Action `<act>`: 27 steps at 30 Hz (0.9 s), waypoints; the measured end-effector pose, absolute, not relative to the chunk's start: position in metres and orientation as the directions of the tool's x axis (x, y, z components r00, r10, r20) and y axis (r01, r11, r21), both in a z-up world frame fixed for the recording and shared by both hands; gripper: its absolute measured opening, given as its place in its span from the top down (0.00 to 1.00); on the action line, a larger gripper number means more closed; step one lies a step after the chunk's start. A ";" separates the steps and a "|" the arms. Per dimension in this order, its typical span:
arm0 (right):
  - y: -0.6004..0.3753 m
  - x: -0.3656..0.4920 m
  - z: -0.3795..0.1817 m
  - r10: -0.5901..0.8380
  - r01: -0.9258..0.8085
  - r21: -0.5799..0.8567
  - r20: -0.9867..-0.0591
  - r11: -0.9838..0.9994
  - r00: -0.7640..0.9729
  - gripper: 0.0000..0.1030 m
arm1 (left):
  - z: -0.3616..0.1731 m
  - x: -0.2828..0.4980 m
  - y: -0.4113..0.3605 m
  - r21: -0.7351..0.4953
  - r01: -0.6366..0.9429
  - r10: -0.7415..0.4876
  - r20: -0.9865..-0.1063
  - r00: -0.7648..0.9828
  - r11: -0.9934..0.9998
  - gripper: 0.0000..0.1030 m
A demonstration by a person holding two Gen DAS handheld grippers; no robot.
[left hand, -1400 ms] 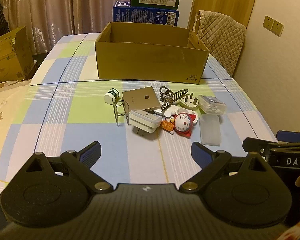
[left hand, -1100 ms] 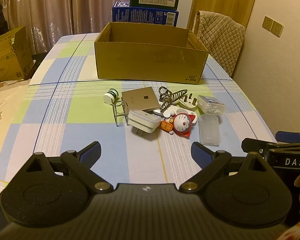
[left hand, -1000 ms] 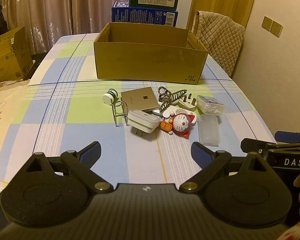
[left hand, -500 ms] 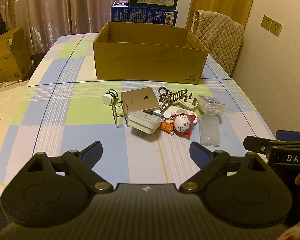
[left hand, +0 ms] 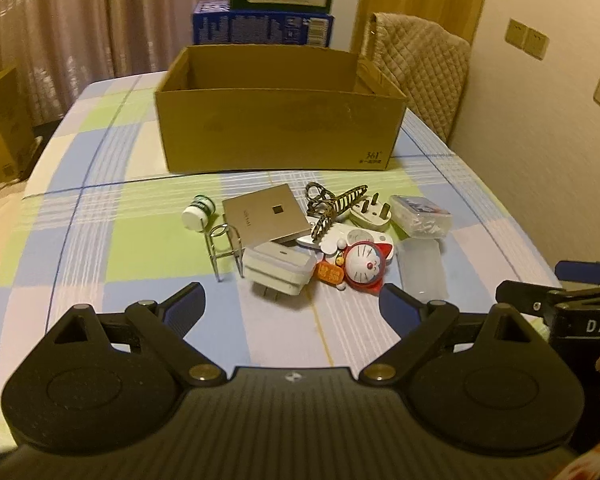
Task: Organize rigid objects
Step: 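Move the left tool toward the white square plug adapter, then grasp the white plug adapter with the left tool while the right tool grasps the clear plastic cup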
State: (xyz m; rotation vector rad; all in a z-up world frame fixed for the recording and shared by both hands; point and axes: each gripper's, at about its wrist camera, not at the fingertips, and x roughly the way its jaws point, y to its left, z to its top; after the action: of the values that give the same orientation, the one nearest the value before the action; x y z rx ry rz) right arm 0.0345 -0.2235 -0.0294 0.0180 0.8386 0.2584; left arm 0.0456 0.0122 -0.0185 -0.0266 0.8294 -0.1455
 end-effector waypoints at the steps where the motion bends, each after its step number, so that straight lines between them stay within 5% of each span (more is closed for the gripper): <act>1: -0.223 0.037 -0.032 0.236 -0.219 0.121 -0.734 0.968 0.637 0.02 | -0.021 0.051 0.012 -0.075 0.135 -0.147 -0.732 0.665 0.988 0.11; 20: -0.213 0.094 -0.086 0.216 -0.192 0.122 -0.763 0.974 0.609 0.10 | -0.090 0.125 0.003 0.011 0.340 -0.202 -0.785 0.586 0.940 0.26; 27: -0.213 0.105 -0.099 0.210 -0.179 0.127 -0.776 0.976 0.594 0.11 | -0.102 0.136 0.004 0.010 0.342 -0.197 -0.802 0.564 0.940 0.39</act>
State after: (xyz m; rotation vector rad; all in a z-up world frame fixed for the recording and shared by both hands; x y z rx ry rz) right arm 0.1048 -0.2129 -0.0992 0.0373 0.9068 0.2263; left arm 0.1364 0.0042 -0.1020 0.1713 0.9193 -0.3187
